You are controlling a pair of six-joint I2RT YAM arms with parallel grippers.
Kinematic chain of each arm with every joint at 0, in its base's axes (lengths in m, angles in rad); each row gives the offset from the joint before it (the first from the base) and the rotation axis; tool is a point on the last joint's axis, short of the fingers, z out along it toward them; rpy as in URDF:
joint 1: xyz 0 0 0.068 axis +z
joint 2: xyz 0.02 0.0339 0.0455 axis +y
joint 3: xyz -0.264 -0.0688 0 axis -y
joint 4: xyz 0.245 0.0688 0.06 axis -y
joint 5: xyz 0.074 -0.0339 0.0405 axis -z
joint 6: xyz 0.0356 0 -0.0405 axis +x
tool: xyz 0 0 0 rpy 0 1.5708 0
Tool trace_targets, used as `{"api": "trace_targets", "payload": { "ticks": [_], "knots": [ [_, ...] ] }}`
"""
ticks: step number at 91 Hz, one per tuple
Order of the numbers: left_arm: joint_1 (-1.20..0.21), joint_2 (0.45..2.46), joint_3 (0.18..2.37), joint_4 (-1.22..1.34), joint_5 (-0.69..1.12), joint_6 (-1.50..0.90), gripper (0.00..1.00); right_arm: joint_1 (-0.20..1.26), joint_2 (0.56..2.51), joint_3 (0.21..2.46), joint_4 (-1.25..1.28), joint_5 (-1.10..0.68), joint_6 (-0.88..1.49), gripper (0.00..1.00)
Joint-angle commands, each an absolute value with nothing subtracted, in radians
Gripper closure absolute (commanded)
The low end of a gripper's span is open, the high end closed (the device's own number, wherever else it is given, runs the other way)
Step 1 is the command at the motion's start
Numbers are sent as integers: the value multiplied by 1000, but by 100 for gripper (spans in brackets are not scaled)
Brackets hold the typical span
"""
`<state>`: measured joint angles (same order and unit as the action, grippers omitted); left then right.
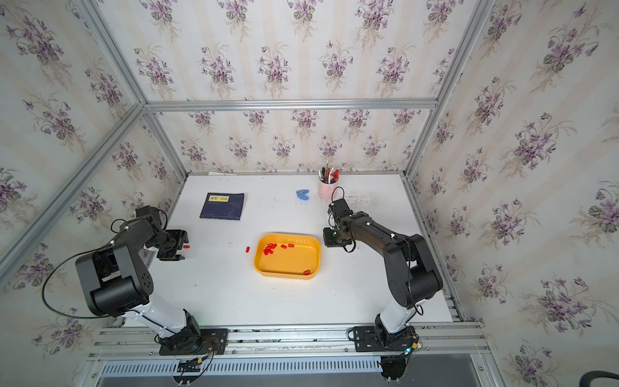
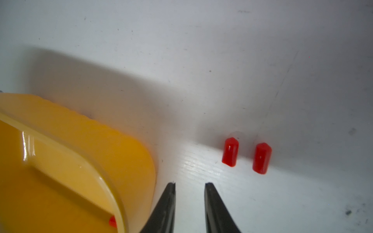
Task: Take the screw protection sleeves out of the storage box
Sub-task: Pick up the screw protection sleeve from the center of the board.
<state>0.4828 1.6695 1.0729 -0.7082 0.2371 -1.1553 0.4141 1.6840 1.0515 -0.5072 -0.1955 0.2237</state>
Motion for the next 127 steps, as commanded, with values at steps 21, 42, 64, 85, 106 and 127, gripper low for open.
{"api": "trace_targets", "payload": {
  "ticks": [21, 42, 64, 85, 106, 127],
  "knots": [
    [477, 1777, 1138, -644, 167, -1269, 36, 414, 1699, 1053, -494, -193, 204, 70],
    [458, 1870, 1205, -644, 189, -1278, 37, 416, 1715, 1053, -499, -171, 201, 70],
    [444, 1924, 1215, -651, 193, -1279, 40, 414, 1722, 1057, -506, -155, 198, 70],
    [444, 1966, 1258, -721, 183, -1253, 54, 415, 1718, 1058, -513, -135, 197, 70],
    [444, 2018, 1318, -793, 163, -1213, 62, 414, 1720, 1058, -511, -138, 196, 70],
    [445, 2065, 1349, -788, 175, -1178, 78, 414, 1724, 1068, -517, -134, 193, 70]
  ]
}}
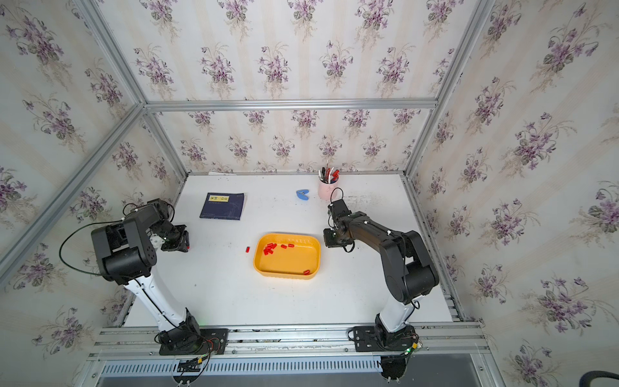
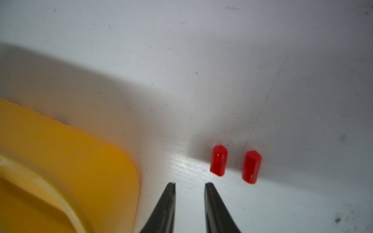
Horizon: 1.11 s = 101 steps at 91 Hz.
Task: Take the screw protection sleeves out of the storage box
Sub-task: Pick up the screw protection sleeve from the center of the board, then place the screw protection sleeve at the center of the board.
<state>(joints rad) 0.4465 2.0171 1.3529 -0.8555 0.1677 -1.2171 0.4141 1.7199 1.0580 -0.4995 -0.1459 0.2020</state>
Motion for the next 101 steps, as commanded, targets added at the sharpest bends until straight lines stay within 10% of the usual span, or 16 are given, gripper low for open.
{"api": "trace_targets", "payload": {
  "ticks": [1, 39, 101],
  "knots": [
    [445, 2066, 1349, -786, 176, -1175, 79, 415, 1724, 1068, -517, -134, 193, 70],
    [412, 2008, 1377, -720, 271, -999, 89, 415, 1712, 1081, -525, -134, 199, 70],
    [-94, 1838, 1419, -1002, 226, -515, 85, 415, 1681, 1095, -561, -83, 202, 70]
  ]
}}
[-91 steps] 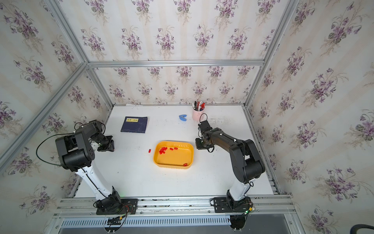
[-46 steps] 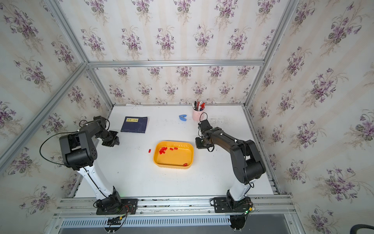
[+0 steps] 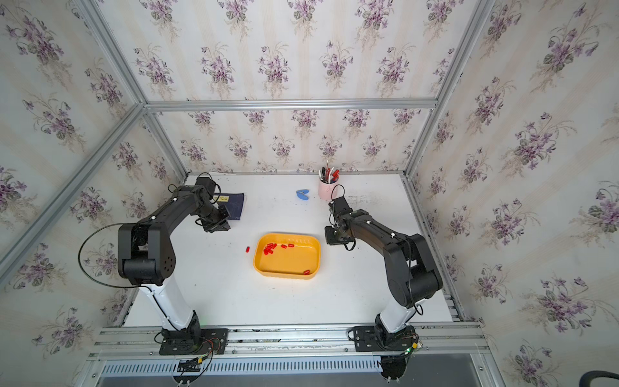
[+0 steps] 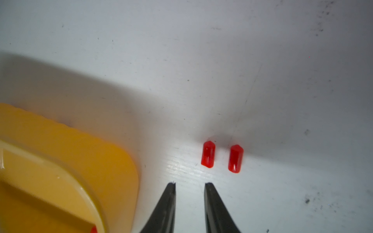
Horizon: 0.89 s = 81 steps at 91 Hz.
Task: Take the screw protection sleeves out of the storage box
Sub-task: Place the screw protection sleeve at the center of the board.
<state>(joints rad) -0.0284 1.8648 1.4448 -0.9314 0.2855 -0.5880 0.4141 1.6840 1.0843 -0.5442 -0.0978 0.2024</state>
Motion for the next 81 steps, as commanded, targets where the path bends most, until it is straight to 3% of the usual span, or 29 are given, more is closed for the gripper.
{"api": "trace_targets", "payload": {
  "ticks": [1, 30, 81],
  "knots": [
    [-103, 1836, 1417, -1003, 220, -512, 85, 415, 1681, 1096, -560, -83, 202, 70],
    [-263, 1850, 1364, -1033, 97, -484, 85, 415, 1680, 1110, -578, -74, 199, 70],
    [-295, 1964, 1367, -993, -1, -448, 85, 417, 1675, 1104, -586, -66, 202, 70]
  ]
}}
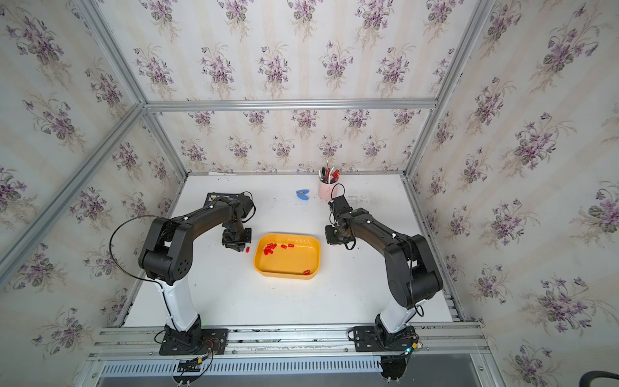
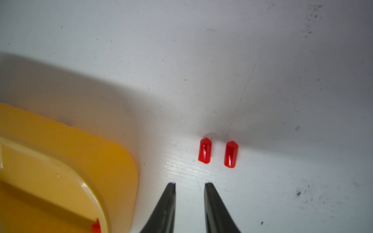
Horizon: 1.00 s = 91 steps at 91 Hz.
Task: Take the screw protection sleeves out of the storage box
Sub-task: Place the screw protection sleeve at the center of the board.
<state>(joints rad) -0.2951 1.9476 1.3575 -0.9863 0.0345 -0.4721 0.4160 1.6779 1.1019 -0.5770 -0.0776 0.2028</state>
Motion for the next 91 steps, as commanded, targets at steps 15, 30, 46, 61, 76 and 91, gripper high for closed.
{"api": "trace_targets", "payload": {
  "ticks": [15, 30, 46, 61, 76, 91],
  "knots": [
    [-295, 1980, 1364, -989, 0, -443, 84, 419, 1678, 1104, -585, -65, 204, 70],
    [-295, 1981, 1355, -985, 3, -441, 83, 421, 1684, 1104, -586, -60, 204, 70],
    [-295, 1985, 1349, -980, 6, -443, 76, 427, 1690, 1106, -588, -55, 204, 70],
    [-295, 1992, 1356, -979, 3, -440, 72, 428, 1691, 1106, -588, -55, 205, 70],
    [-295, 1981, 1358, -984, -1, -440, 70, 430, 1685, 1104, -591, -51, 204, 70],
    [-293, 1958, 1362, -999, -6, -434, 67, 430, 1683, 1106, -591, -54, 205, 70]
  ]
}}
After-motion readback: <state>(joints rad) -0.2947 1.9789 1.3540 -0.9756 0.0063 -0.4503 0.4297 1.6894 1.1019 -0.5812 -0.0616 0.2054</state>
